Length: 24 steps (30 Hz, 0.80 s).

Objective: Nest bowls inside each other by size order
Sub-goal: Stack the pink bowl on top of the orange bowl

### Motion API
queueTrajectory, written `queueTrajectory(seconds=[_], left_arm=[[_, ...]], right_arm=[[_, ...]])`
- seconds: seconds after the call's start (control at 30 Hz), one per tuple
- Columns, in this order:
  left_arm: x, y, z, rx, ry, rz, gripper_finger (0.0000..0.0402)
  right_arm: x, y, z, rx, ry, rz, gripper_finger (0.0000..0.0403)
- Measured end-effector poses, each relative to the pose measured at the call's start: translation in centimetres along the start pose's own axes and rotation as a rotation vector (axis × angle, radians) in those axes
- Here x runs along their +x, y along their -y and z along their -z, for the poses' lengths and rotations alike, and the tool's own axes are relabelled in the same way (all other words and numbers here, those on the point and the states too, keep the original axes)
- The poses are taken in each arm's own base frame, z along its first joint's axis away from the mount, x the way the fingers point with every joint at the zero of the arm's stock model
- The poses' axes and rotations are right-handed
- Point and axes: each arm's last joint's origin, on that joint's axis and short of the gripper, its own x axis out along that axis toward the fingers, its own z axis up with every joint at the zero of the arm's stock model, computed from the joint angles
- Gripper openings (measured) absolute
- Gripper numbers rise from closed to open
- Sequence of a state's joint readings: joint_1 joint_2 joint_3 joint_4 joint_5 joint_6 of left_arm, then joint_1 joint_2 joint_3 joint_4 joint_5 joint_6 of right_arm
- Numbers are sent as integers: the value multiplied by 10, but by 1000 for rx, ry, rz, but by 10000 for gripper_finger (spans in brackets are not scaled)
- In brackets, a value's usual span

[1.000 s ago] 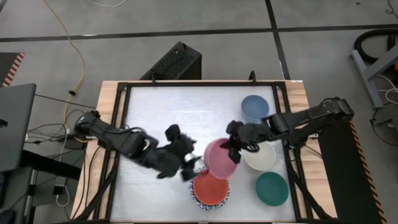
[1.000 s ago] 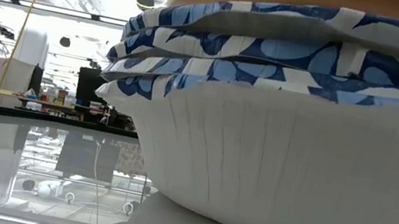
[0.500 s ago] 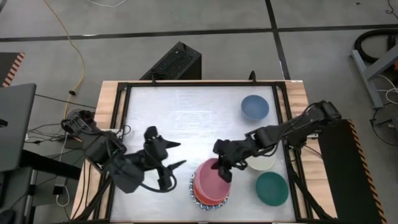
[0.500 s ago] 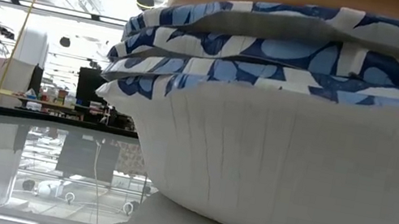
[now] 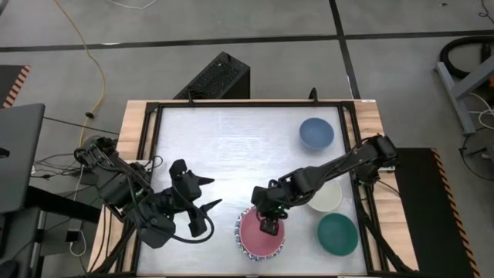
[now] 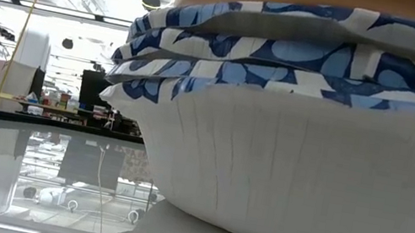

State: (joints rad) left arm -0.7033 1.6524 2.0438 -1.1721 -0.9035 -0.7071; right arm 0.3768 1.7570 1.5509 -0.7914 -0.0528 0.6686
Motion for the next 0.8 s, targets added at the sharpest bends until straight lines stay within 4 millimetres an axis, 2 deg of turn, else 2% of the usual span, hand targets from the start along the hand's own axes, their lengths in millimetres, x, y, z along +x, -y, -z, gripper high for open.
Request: queueTrajectory(seconds=[0.23,0.8], left_arm=[[0,-1,1,-8,-8,-5,255],[-1,0,2,5,-16,0,255]], right_arm=[[19,10,3,-27,-89,66,18],[28,14,-1,-90,-112,-27,17]])
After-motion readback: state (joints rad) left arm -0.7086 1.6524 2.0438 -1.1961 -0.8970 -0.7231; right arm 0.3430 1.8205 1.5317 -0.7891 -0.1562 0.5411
